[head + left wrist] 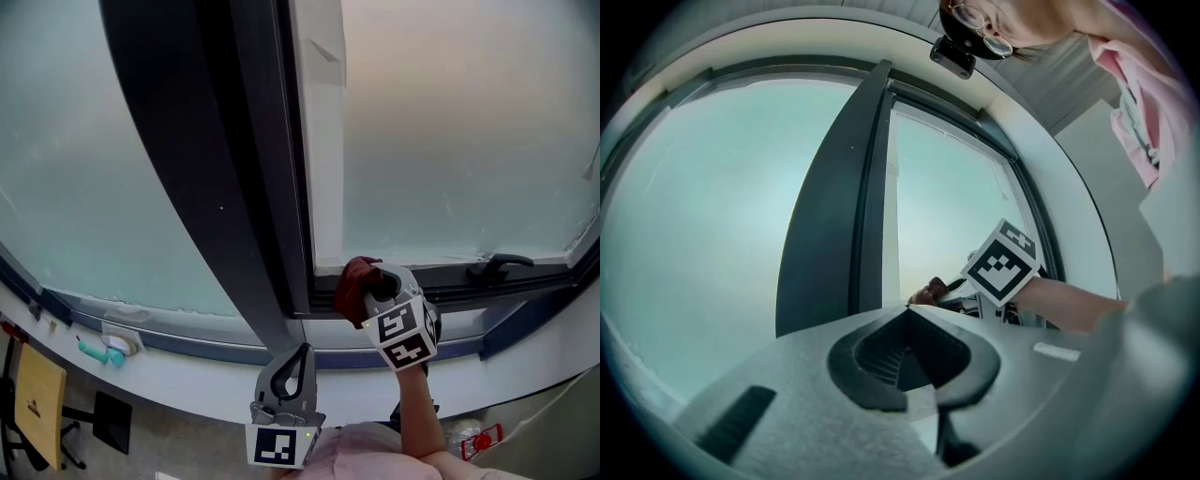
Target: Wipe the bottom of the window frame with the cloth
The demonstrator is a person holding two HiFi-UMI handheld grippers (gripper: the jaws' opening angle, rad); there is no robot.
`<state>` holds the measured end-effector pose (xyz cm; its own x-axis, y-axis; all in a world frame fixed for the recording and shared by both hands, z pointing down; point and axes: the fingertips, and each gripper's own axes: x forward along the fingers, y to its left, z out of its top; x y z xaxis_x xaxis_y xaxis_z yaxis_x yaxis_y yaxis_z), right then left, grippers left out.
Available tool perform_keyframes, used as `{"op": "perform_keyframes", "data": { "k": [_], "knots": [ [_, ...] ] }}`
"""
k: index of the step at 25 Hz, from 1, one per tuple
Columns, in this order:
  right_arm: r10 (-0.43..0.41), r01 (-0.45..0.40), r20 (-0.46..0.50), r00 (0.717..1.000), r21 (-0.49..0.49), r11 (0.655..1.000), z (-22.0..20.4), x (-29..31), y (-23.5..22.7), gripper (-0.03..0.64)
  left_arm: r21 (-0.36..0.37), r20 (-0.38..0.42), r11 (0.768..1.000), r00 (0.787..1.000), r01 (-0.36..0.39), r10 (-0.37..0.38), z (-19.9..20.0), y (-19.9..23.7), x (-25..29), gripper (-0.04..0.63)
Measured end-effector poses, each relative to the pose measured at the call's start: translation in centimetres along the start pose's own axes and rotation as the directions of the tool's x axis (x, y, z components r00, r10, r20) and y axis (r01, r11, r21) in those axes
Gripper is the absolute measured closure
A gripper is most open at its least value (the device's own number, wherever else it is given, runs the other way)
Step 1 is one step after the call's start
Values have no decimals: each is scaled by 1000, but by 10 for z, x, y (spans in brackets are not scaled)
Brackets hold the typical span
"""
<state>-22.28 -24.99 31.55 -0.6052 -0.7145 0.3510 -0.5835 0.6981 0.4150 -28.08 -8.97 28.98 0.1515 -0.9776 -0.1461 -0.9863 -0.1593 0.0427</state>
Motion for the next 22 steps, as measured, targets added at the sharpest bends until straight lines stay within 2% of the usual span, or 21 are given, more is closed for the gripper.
{"op": "perform_keyframes", "data": {
  "k": [10, 18, 22],
  "knots": [
    [-13, 14, -8, 1000, 18, 1000, -12, -9, -15, 557, 46, -45, 998, 998, 47, -45, -9, -13, 5, 598],
    [-25, 25, -11, 1000, 39, 999, -21, -16, -29, 557, -13, -8, 998, 998, 57, -58, -3, -26, 18, 598],
    [-31, 31, -8, 999, 48, 998, -24, -18, -34, 557, 33, -51, 996, 995, 87, -85, -12, -31, 19, 598]
  ]
}}
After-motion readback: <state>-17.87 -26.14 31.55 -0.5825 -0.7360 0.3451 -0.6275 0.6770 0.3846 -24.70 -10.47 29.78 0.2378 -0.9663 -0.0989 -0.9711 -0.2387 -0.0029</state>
